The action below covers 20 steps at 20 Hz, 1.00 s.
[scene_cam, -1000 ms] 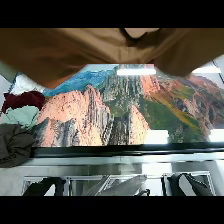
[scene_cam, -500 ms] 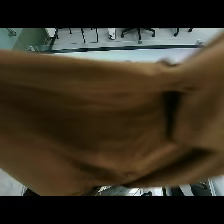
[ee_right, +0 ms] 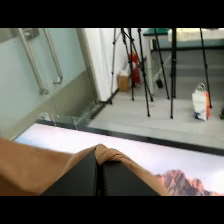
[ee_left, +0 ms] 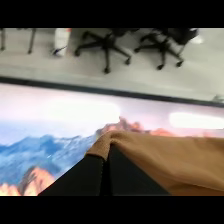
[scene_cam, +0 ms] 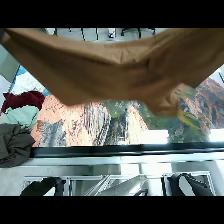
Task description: Fold the shirts.
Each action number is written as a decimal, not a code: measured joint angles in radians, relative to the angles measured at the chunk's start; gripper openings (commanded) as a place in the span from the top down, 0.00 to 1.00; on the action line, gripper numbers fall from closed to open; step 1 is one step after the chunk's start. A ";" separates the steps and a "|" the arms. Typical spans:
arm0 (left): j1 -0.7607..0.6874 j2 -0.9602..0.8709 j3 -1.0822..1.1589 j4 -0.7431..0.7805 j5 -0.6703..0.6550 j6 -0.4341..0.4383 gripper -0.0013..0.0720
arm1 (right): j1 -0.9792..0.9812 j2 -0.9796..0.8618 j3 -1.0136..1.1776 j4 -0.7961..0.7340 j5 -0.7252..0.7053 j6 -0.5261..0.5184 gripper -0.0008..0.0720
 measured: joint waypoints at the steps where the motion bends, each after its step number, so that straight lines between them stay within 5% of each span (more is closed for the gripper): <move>1: -0.015 0.008 0.043 -0.007 0.005 0.005 0.97 | -0.001 0.023 0.003 -0.005 0.008 0.000 0.96; 7: -0.097 0.208 0.122 -0.007 0.012 -0.002 0.97 | -0.042 0.188 0.085 -0.148 0.120 0.013 0.96; 12: -0.201 0.335 -0.029 0.225 0.043 -0.109 0.97 | -0.052 0.164 0.105 -0.213 0.068 0.080 0.96; 17: -0.321 0.223 -0.222 0.482 0.108 -0.194 0.97 | 0.039 0.018 -0.104 -0.115 -0.019 0.061 0.96; 20: -0.156 0.073 -0.320 0.319 0.089 -0.126 0.97 | 0.142 -0.064 -0.304 -0.137 0.045 0.026 0.96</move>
